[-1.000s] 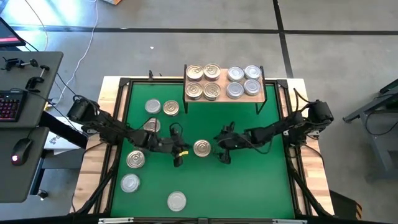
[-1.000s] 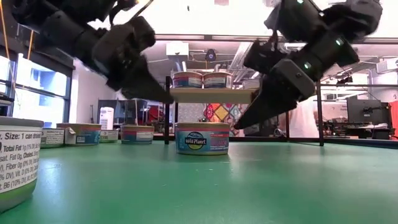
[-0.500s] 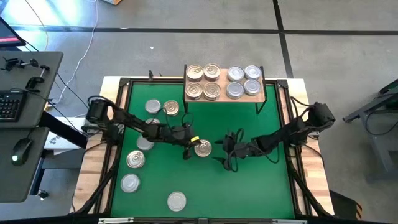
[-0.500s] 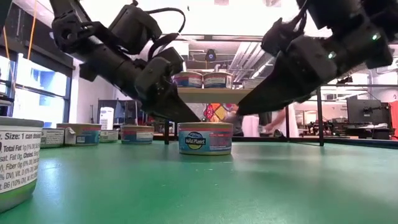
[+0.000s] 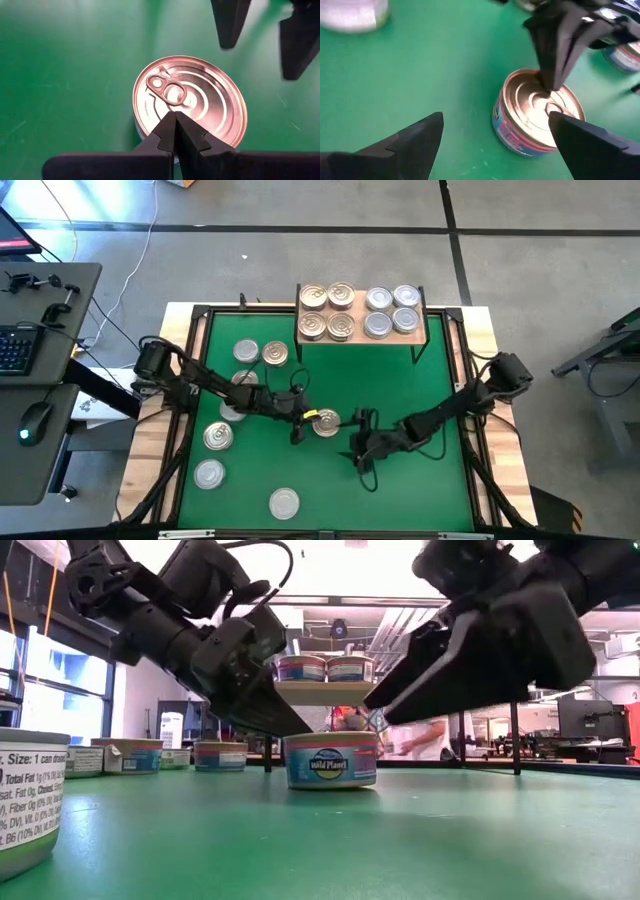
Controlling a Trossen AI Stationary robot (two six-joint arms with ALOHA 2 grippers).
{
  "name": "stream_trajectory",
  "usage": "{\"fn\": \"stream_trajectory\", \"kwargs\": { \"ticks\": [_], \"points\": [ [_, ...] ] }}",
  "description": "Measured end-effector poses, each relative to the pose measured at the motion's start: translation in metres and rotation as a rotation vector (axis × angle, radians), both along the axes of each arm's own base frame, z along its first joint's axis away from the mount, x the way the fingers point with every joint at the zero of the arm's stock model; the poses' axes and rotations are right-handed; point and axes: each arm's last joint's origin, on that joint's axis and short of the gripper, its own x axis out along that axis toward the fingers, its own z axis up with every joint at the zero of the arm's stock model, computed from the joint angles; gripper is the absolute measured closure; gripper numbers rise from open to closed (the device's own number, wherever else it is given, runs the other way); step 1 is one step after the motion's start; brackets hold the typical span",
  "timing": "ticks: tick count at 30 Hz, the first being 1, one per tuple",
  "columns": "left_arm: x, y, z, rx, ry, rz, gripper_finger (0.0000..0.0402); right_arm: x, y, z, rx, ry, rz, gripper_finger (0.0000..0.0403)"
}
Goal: Stack canned seafood by type on shelf
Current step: Stack the blue pink tuna can on top of the top left blue pink tuna can on the shelf
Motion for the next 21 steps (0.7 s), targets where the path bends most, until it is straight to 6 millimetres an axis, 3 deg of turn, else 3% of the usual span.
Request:
{"fn": "stream_trajectory", "kwargs": {
  "ticks": [10, 15, 21],
  "points": [
    [-0.001, -0.004, -0.001, 0.010, 0.011, -0.025, 0.0402, 0.034, 0.014, 0.005, -0.407, 0.213, 0.089, 0.0048],
    [-0.002, -0.004, -0.002, 0.021, 0.020, -0.030, 0.0402, 0.042, 0.017, -0.012, -0.602, 0.333, 0.138, 0.0048],
    [-0.004, -0.003, -0.003, 0.020, 0.023, -0.024, 0.0402, 0.044, 0.015, -0.028, -0.759, 0.358, 0.045, 0.0061]
  ]
}}
